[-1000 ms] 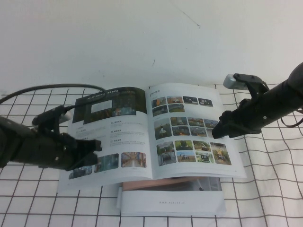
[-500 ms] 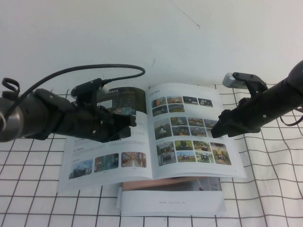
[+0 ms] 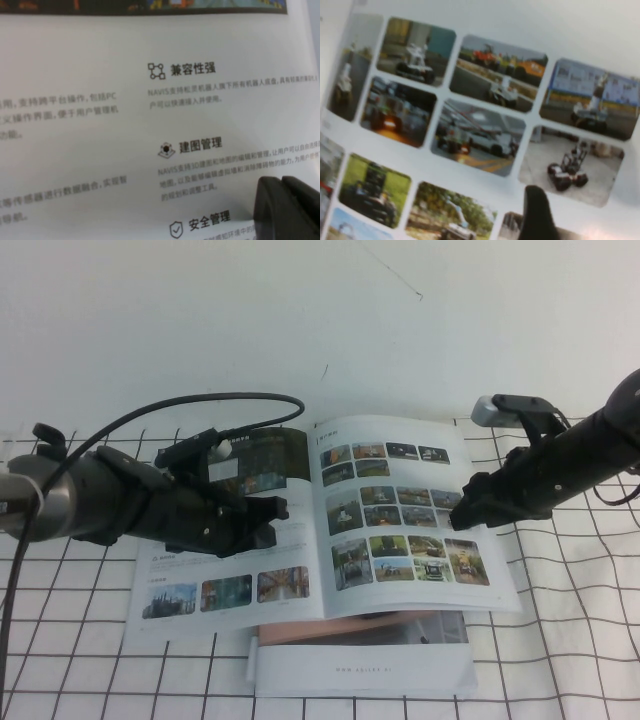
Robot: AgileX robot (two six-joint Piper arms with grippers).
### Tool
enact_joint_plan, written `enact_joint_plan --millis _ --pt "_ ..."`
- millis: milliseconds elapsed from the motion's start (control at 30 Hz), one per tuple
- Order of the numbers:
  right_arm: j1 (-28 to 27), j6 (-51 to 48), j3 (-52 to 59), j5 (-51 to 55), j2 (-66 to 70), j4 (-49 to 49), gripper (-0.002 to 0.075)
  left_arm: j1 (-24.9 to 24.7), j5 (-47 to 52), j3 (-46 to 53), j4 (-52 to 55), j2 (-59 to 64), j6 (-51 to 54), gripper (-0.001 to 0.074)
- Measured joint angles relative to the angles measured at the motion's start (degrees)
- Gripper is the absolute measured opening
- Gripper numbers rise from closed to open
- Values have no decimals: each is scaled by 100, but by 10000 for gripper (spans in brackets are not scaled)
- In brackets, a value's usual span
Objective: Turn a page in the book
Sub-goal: Open the closed book
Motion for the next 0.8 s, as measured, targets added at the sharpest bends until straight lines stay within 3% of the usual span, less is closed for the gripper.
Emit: enact_joint_plan --millis 400,800 --pt "0 -28 -51 144 225 -180 435 0 -15 -13 -213 28 -49 -2" --pt "0 -617 -62 1115 263 992 435 0 -29 -13 -323 36 -37 -2"
